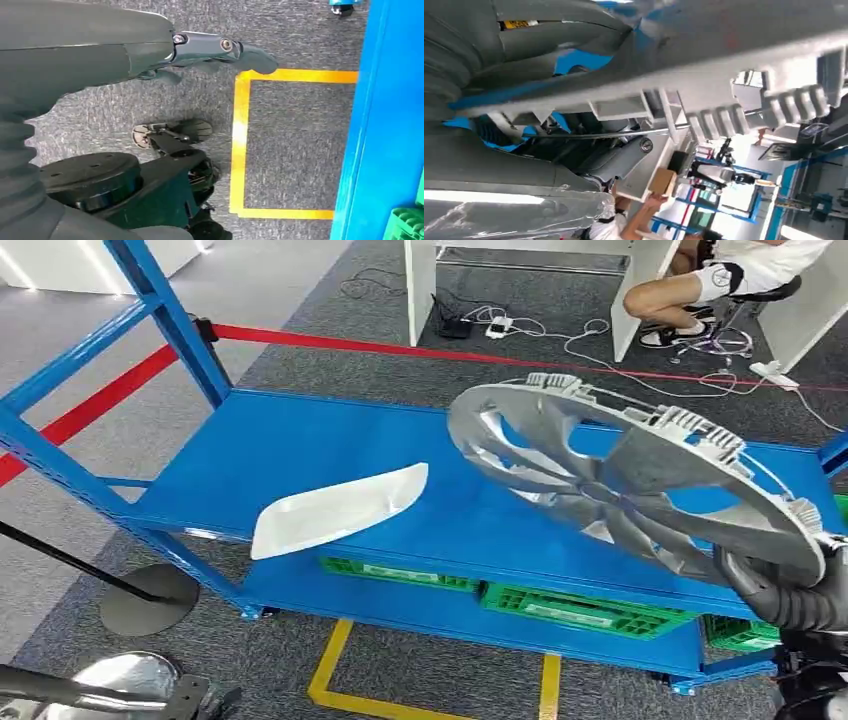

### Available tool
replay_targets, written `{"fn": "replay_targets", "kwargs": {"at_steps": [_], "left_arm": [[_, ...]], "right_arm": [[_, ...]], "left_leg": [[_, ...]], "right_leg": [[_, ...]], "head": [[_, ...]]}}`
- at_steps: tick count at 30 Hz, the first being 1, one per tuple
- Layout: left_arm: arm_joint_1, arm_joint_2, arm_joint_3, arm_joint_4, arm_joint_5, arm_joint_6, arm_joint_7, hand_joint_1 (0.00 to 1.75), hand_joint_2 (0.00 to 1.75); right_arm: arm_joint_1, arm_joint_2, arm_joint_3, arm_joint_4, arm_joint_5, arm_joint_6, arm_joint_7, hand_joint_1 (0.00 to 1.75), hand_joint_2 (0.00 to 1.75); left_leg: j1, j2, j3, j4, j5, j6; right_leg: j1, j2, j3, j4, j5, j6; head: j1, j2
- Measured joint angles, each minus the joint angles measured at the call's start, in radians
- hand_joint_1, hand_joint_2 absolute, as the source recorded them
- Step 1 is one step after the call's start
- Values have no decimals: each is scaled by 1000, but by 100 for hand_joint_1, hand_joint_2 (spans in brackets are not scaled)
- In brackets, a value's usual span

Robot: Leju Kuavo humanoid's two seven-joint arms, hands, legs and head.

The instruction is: Take the parts from the cabinet and place them on the table.

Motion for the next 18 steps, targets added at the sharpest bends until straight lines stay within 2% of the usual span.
{"fn": "replay_targets", "kwargs": {"at_steps": [4,9,12,13,14,15,17,18], "left_arm": [[0,-2,2,3,9,9,-3,0,175],[11,-1,10,7,36,35,-10,0,175],[29,5,16,7,57,51,-20,0,175],[33,6,18,7,60,51,-24,0,175],[34,7,18,6,60,51,-26,0,175],[34,9,19,5,60,52,-29,0,175],[31,9,19,5,52,54,-28,0,175],[27,8,16,5,41,54,-28,0,175]], "right_arm": [[-15,0,-4,-6,-27,21,-3,175,175],[-30,5,-2,-11,-62,45,7,175,175],[-30,7,0,-23,-117,61,13,175,175],[-30,7,0,-27,-142,68,17,175,175],[-30,7,-3,-32,-166,71,18,175,175],[-35,8,-5,-35,-177,74,15,175,175],[-39,8,-12,-39,-181,72,-1,175,175],[-38,8,-16,-39,-188,69,-7,175,175]], "left_leg": [[0,0,0,0,0,0],[-3,0,-3,6,-5,6],[-4,0,-5,9,-6,12],[0,0,-1,-4,1,19],[8,3,6,-16,11,21],[9,4,6,-17,15,26],[11,4,5,-16,15,27],[11,3,3,-15,15,26]], "right_leg": [[0,0,0,0,0,0],[-3,0,0,-2,0,3],[-5,0,2,-9,4,11],[-1,1,5,-12,6,15],[-2,0,-4,-4,-4,16],[1,-2,-17,31,-37,16],[0,-2,-79,187,-122,19],[0,-2,-112,265,-153,21]], "head": [[0,0],[0,0],[0,0],[-1,0],[0,0],[3,0],[3,0],[4,0]]}}
